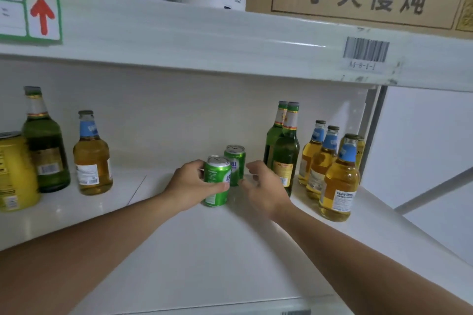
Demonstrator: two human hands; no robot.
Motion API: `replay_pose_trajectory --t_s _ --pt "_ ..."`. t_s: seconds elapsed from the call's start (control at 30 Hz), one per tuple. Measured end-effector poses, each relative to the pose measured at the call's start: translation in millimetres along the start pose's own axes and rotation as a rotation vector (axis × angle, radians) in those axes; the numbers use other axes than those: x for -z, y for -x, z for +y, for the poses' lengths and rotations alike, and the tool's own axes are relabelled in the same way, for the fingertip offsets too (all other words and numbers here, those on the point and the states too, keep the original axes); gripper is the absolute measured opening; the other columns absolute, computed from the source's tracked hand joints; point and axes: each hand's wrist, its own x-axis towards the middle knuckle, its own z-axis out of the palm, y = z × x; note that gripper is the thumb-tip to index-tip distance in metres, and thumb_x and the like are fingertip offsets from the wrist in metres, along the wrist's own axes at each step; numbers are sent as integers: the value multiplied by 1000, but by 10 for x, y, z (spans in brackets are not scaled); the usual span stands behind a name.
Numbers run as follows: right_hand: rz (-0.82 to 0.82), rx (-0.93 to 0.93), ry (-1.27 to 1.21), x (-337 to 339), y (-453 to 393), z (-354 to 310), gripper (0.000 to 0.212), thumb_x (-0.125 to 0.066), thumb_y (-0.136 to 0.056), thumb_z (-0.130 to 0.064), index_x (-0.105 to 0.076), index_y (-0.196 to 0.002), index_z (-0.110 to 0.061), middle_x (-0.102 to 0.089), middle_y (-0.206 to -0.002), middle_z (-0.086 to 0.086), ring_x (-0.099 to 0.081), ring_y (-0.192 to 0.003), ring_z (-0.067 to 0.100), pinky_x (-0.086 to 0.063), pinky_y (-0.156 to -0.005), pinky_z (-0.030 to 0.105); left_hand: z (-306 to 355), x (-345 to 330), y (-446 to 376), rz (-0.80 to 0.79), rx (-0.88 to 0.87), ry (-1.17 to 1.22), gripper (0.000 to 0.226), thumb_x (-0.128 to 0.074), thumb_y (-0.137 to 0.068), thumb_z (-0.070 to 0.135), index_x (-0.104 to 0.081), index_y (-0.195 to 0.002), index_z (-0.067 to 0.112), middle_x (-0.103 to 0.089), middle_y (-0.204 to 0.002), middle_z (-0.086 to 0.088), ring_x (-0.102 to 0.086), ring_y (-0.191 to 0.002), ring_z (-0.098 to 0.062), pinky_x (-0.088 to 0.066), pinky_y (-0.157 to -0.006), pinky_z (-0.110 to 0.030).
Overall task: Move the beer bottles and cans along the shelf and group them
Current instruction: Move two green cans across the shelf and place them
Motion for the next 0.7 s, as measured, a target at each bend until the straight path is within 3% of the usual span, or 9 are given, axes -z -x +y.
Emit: replay_pose_trajectory --t_s 0.17,0.27,0.43,0.7 --pt "-70 48 121 271 241 63 35 -69 -101 -38 -65 -133 -24 -68 -126 -5 -65 -109 17 -57 -92 37 124 -293 30 1 24 27 43 -101 -72 38 -77 -105 27 -83 -98 8 -79 -93 -9 -63 -78 -28" --pt "-105 66 271 427 353 135 22 -67 -99 -40 -74 -117 -29 -74 -114 -7 -69 -99 17 -62 -89 43 189 -389 10 -20 59 34 40 -101 -71 37 -79 -104 28 -84 -101 7 -80 -96 -13 -66 -90 -37" --pt "-131 108 478 585 488 197 27 -57 -94 -51 -73 -98 -29 -74 -90 -4 -71 -79 22 -64 -74 43 226 -500 -44 -2 77 7 62 -90 -49 60 -83 -103 30 -84 -104 4 -80 -101 -19 -64 -97 -44" --pt "-128 117 474 741 679 315 27 -55 -92 -50 -71 -98 -29 -76 -92 -7 -72 -82 20 -63 -76 40 273 -693 -64 33 97 -29 32 -94 -84 38 -84 -112 25 -83 -109 -5 -78 -106 -26 -62 -93 -36"
